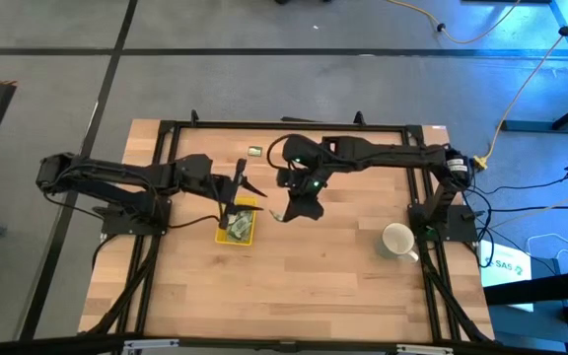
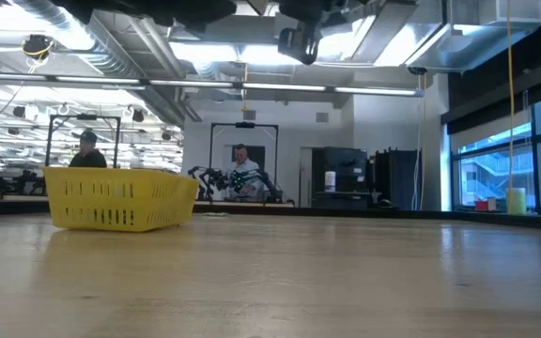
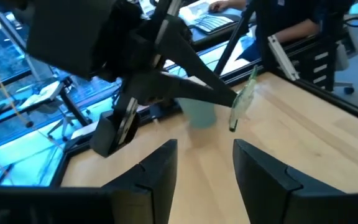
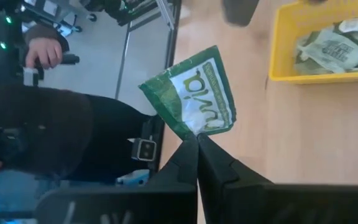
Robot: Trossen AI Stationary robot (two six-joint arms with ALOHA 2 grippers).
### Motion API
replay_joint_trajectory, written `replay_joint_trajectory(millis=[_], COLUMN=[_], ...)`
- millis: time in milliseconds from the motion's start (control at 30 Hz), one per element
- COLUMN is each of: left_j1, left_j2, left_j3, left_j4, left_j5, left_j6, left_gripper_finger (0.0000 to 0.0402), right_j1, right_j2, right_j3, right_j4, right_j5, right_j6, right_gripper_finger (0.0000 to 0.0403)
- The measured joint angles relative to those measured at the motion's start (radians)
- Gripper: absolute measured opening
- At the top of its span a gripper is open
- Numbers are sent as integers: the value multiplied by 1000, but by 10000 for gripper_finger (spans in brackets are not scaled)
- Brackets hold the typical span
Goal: Pick and place Stevia / Truvia into bins
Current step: Put the green packet into the yellow bin
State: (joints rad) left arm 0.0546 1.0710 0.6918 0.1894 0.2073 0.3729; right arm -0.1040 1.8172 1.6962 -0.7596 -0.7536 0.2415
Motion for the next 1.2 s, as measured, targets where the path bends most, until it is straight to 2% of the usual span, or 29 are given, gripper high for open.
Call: replay_joint_trajectory(millis=[200,433,933,1200], left_j1=[-56,-100,-102,-102], left_j2=[0,0,63,65], left_j3=[0,0,0,0], left_j4=[3,31,127,130], left_j5=[-3,-94,-52,-43], left_j6=[-1,-4,-48,-48], left_gripper_finger=[152,149,139,106], right_j1=[5,13,23,23], right_j2=[0,0,5,5], right_j3=[0,0,0,0], right_j4=[50,74,111,114], right_j5=[1,7,63,63], right_j6=[73,127,196,194], right_gripper_finger=[0,0,0,0])
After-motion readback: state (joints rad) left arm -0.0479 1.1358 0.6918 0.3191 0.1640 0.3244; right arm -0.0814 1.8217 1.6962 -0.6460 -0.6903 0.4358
